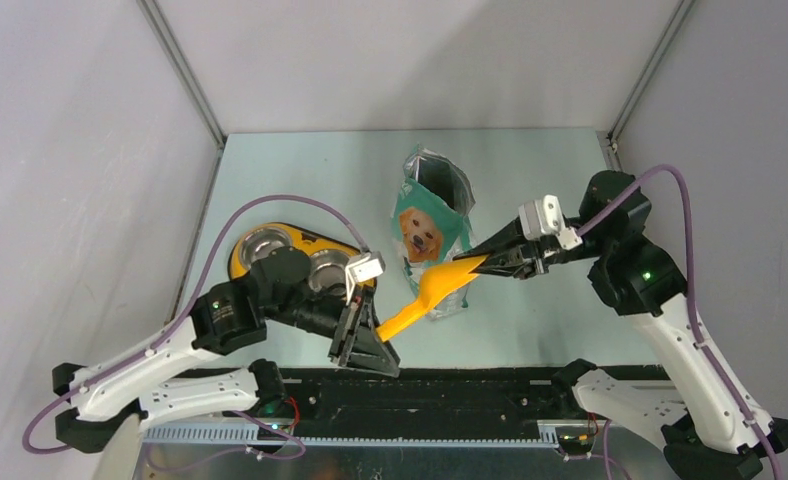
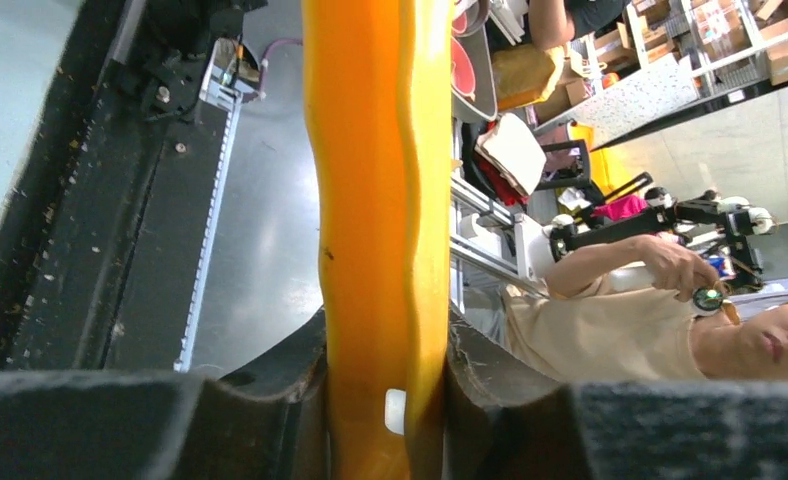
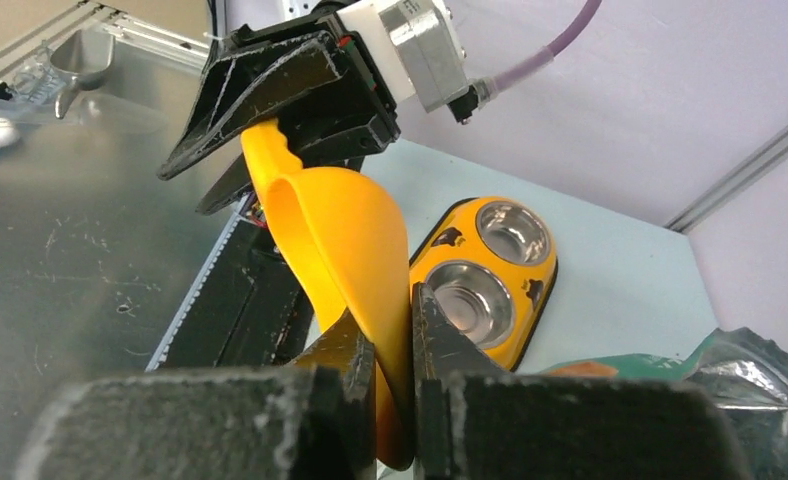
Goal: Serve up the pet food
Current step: Adjust the spatula.
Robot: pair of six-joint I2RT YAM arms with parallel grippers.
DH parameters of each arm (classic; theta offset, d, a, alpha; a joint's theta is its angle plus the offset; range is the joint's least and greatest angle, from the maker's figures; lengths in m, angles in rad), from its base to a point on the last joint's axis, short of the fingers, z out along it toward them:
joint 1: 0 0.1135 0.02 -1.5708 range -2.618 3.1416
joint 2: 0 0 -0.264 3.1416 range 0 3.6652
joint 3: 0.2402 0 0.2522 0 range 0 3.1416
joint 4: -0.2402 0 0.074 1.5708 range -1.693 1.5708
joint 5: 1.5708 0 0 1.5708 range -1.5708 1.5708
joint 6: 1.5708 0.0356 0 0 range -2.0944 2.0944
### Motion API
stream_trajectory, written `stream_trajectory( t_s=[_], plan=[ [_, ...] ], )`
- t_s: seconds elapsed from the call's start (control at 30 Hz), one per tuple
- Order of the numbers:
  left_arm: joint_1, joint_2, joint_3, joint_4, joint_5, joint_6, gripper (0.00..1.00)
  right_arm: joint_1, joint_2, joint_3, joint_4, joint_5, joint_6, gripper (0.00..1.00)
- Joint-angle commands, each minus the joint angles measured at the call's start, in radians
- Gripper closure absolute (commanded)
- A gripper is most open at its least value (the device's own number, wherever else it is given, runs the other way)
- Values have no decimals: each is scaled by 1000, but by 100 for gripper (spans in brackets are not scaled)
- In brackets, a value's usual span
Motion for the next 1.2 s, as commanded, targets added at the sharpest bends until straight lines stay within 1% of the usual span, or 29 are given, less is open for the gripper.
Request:
stream_trajectory(
  t_s=[0.0,0.03,0.07,0.1,0.13,0.17,0.2,0.23,0.27,0.3,0.33,0.37,0.43,0.47,0.5,0.6,0.63,0.73,0.83,0.87,0.9,0.97,1.03,1.17],
  plan=[
    [9,-39,55,61,-140,66,59,13,-23,29,-51,70,168,100],
    [9,-59,67,52,-231,86,39,15,-30,29,-37,115,200,100],
    [9,-71,73,39,-287,95,10,24,-34,28,-31,148,271,100],
    [9,-105,76,37,-443,102,5,27,-40,23,-18,229,311,100],
    [9,-124,74,39,-513,104,2,32,-42,21,-12,272,401,100],
    [8,-171,55,48,-680,110,1,31,-41,17,-12,345,496,100],
    [9,-200,31,96,-762,105,1,29,-35,15,-23,415,535,100],
    [10,-258,-27,128,-891,98,1,25,-32,14,-29,445,619,100],
    [9,-286,-61,224,-930,103,1,22,-26,13,-35,489,658,100],
    [9,-338,-131,282,-965,124,1,15,-22,13,-37,500,721,100],
    [9,-357,-160,390,-975,132,1,10,-18,12,-40,508,749,100],
    [9,-380,-197,454,-986,146,1,1,-17,12,-41,509,797,100],
    [10,-375,-203,478,-1017,152,1,-13,-15,5,-30,497,875,100],
    [10,-354,-199,480,-1034,152,1,-16,-19,-14,5,471,900,100],
    [10,-341,-193,488,-1039,146,1,-23,-21,-27,29,458,959,100],
    [10,-275,-184,527,-1014,137,1,-38,-27,-86,137,410,1069,100],
    [12,-264,-180,564,-1003,137,0,-43,-24,-91,159,402,1086,100],
    [23,-225,-157,603,-932,116,1,-55,-14,-93,198,383,1142,100],
    [41,-221,-151,627,-842,91,2,-74,-4,-94,229,369,1168,100],
    [43,-222,-150,624,-835,76,4,-87,-3,-93,233,366,1177,100],
    [50,-223,-149,616,-832,63,8,-93,1,-94,241,356,1179,100],
    [61,-227,-146,588,-833,31,12,-105,3,-94,246,325,1172,100],
    [78,-235,-154,581,-825,-2,14,-109,2,-94,238,304,1154,100],
    [102,-242,-174,618,-774,-52,13,-109,-1,-94,214,308,1122,100]
  ],
)
